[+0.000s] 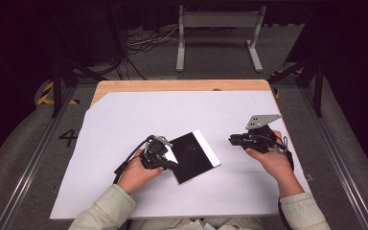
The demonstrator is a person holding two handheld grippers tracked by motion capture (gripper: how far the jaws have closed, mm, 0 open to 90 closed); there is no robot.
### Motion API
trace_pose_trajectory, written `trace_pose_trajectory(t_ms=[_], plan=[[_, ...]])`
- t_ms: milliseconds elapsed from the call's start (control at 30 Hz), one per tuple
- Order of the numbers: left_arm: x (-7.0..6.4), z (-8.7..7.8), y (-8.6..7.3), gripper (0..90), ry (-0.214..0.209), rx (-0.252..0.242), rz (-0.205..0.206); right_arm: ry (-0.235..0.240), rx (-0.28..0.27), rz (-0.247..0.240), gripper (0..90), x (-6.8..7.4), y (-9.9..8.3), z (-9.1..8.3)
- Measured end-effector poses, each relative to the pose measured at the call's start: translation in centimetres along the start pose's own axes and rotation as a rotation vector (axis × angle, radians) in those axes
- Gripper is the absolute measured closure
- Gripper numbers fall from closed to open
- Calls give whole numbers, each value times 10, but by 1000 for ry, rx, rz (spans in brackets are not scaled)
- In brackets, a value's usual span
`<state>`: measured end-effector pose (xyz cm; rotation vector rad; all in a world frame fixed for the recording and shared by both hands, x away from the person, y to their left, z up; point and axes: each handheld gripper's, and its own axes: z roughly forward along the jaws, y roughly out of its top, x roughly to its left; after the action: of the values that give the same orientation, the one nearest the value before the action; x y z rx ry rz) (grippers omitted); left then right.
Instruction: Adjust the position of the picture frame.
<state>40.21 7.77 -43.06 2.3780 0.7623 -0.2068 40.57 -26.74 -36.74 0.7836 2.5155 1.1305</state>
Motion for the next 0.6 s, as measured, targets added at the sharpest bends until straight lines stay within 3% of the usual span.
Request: trace_pose_trajectory(t_ms=[233, 333, 433, 500, 567, 600], plan=[[-3, 2, 4, 900, 6, 8, 20, 16, 22, -13, 826, 4, -1, 1], [-2, -2, 7, 900, 48, -15, 25, 82, 71, -49, 900, 11, -1, 3], [3, -15, 8, 900, 79, -68, 9, 124, 107, -77, 900, 15, -1, 5], [9, -23, 8, 900, 108, -110, -13, 169, 159, -109, 900, 22, -3, 9], [17, -28, 6, 900, 123, -140, -34, 184, 180, -126, 900, 26, -4, 12], [24, -31, 4, 876, 157, -176, -62, 191, 194, -131, 900, 29, -5, 15]])
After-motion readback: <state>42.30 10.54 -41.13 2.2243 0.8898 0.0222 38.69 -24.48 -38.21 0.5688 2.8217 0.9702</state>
